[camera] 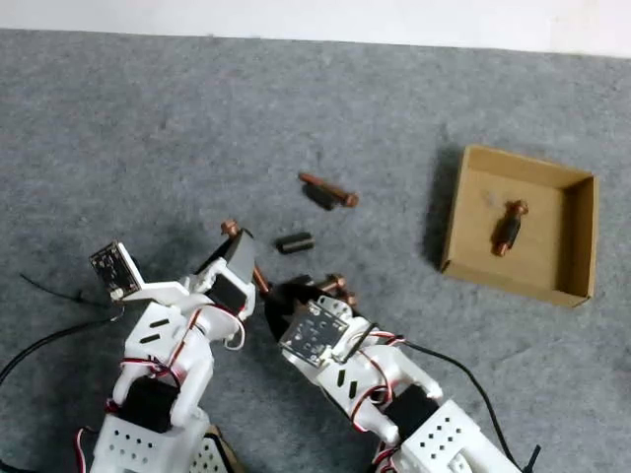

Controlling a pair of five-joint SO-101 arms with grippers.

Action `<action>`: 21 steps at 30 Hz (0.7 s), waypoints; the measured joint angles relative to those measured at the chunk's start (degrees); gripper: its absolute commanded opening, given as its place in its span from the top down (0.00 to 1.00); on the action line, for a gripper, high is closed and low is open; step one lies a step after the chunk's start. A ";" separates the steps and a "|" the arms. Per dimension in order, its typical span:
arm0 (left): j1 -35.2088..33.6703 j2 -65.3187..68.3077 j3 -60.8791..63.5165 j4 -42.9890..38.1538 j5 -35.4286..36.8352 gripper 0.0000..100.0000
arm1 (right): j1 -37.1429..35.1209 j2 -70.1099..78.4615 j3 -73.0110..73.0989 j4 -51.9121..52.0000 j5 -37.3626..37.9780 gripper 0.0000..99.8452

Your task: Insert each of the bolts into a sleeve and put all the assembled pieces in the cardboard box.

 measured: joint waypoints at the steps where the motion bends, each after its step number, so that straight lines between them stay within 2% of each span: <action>1: 0.00 0.00 0.00 0.53 0.09 0.99 | 0.00 0.00 0.00 0.00 0.00 0.99; 8: 3.16 -0.18 -6.15 11.87 -0.26 0.99 | 1.05 0.00 0.09 0.00 0.18 0.99; 21: 3.78 -0.35 -6.86 14.15 0.09 0.99 | 1.41 0.09 0.09 0.00 0.18 0.99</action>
